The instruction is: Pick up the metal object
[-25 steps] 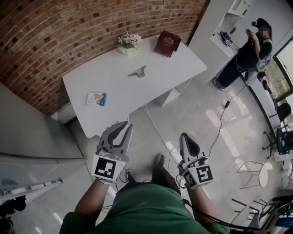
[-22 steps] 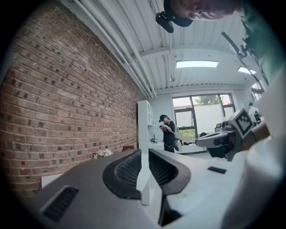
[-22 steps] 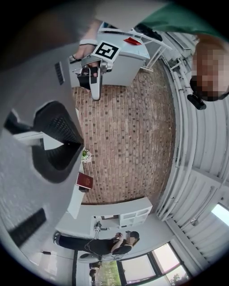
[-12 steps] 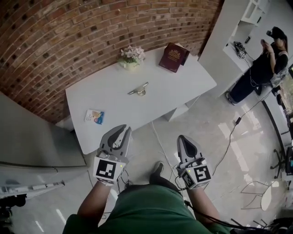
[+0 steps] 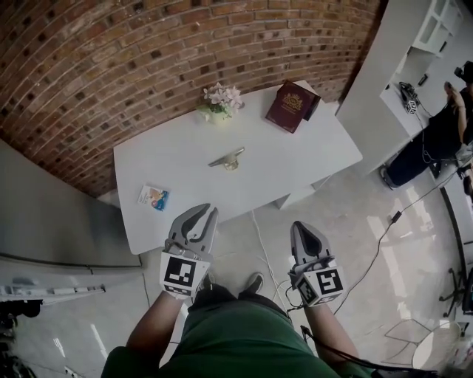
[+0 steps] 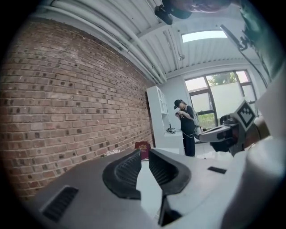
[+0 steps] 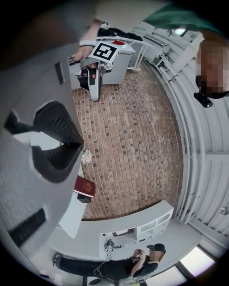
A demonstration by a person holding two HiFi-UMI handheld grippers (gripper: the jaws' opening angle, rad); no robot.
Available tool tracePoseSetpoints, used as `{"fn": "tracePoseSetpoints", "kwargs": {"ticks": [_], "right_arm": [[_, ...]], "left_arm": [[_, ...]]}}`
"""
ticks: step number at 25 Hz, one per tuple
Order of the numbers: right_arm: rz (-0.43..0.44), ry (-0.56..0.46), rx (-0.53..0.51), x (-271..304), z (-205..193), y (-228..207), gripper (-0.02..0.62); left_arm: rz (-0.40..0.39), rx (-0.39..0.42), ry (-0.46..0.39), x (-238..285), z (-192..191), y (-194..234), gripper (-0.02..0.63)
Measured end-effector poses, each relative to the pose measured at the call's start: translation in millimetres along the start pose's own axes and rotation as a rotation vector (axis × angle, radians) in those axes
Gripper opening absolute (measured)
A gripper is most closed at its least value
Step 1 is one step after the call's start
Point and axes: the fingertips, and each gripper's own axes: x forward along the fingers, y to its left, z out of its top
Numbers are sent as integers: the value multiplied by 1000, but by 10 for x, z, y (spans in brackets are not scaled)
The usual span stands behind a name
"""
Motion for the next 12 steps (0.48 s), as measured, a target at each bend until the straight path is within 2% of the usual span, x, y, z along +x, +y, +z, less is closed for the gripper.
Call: {"fn": "tracePoseSetpoints", "kwargs": {"ticks": [5, 9, 12], "right_arm": [[13, 17, 3, 269, 8, -71, 3], [-26, 30, 4, 504, 41, -155, 3], [-75, 40, -2, 693, 78, -235, 3]], "left_arm": [[23, 31, 23, 290, -136, 248, 46], [22, 39, 42, 589, -306, 508, 48], [-11, 65, 61, 851, -462, 656, 48]]}}
